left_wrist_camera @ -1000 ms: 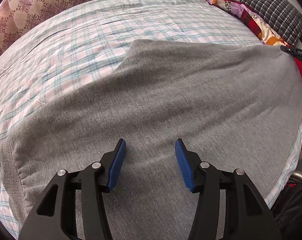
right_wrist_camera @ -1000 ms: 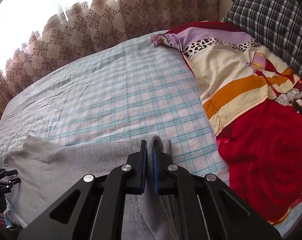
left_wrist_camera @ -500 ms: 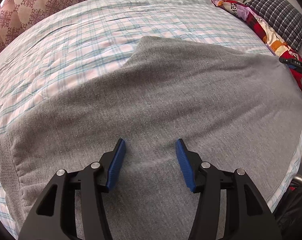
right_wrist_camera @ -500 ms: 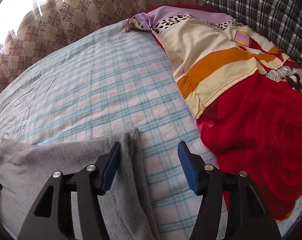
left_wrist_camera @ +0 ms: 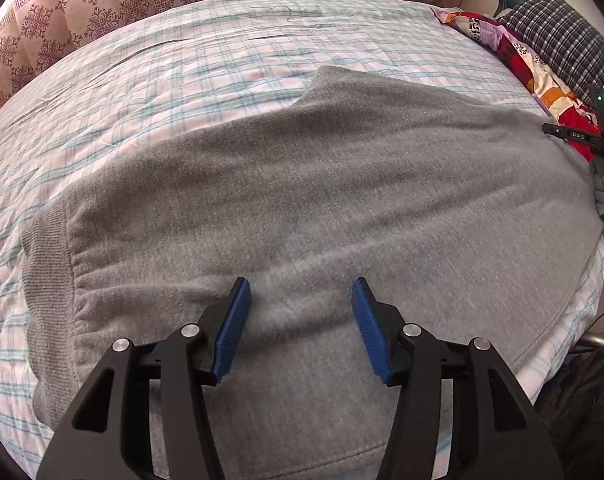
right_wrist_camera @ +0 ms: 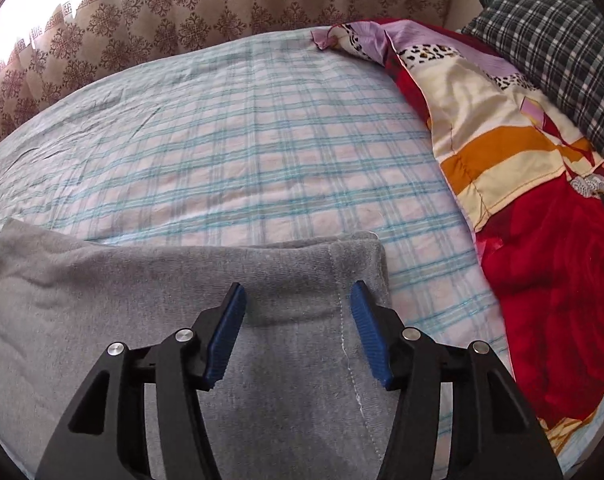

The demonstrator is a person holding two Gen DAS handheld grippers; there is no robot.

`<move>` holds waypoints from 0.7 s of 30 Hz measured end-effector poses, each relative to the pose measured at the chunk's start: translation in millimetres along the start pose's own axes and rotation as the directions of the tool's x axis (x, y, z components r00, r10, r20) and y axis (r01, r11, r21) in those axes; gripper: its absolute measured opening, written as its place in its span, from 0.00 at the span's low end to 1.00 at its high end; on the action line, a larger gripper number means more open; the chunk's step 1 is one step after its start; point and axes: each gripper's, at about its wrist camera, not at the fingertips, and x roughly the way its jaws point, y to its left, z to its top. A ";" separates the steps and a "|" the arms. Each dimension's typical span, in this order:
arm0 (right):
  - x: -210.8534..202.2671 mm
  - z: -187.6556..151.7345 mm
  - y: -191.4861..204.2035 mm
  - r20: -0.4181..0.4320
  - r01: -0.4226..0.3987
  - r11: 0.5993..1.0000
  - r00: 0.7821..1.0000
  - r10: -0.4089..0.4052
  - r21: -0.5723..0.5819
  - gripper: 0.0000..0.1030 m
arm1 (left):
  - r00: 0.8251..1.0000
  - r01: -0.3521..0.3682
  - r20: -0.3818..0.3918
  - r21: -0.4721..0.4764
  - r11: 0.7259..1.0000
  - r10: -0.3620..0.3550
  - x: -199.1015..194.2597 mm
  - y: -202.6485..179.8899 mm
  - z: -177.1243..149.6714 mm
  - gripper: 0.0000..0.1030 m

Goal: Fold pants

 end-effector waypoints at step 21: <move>-42.6 3.3 148.2 0.055 -0.126 0.976 0.989 0.137 -0.175 0.55 | 0.999 0.036 0.041 -0.074 0.997 -0.033 -30.9 37.8 -44.2 0.59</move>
